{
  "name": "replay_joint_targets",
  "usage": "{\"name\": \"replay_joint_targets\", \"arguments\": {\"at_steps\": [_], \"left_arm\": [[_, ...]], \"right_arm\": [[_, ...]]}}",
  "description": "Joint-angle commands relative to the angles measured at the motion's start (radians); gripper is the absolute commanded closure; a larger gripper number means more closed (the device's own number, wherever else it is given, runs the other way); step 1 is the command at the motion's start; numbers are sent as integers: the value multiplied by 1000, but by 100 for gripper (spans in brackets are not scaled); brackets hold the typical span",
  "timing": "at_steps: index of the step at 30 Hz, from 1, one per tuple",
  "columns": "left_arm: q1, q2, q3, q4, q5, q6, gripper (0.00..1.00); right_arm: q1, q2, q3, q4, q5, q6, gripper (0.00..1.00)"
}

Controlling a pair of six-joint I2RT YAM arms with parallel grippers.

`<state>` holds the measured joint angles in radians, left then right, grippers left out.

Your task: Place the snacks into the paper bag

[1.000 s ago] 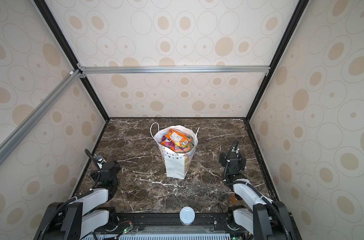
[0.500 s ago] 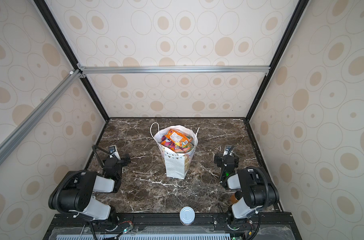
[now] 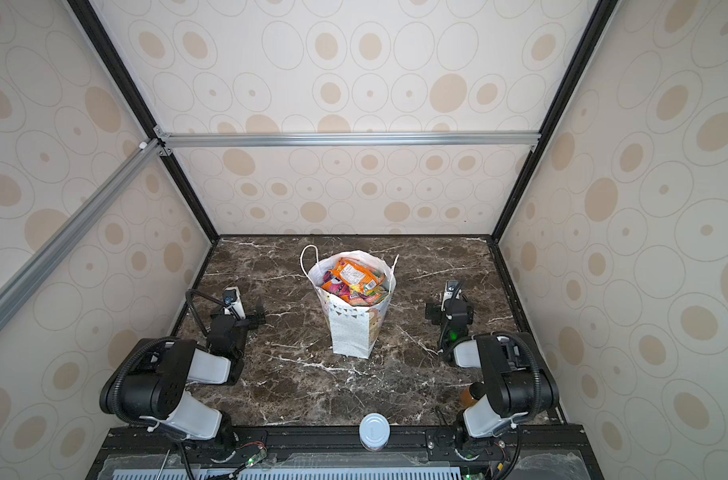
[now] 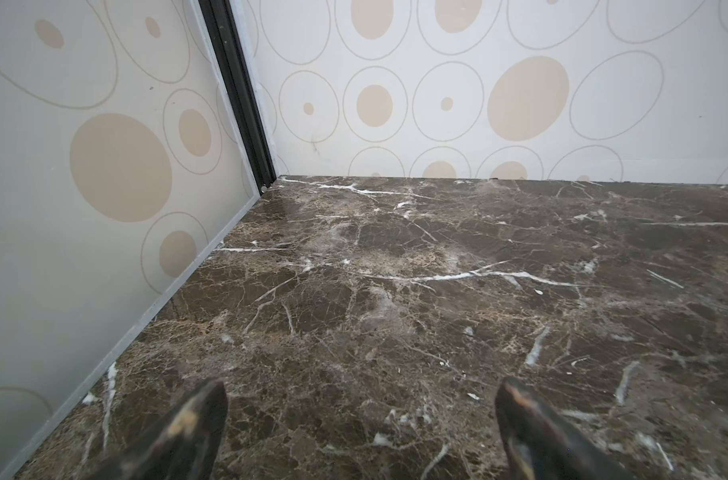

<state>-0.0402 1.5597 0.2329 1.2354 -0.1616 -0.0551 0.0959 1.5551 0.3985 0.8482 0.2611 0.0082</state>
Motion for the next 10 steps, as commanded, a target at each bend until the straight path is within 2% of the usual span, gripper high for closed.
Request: {"name": "replay_joint_targets", "arguments": {"at_steps": [1,10], "left_arm": [[-1,-4,13,36,6,24,0],[2,-6,14,29,10,23,0]], "right_arm": [[-3,-13,7,-14,-6,-14,0],[-4,-12,7,-9,-5,-14,0]]}}
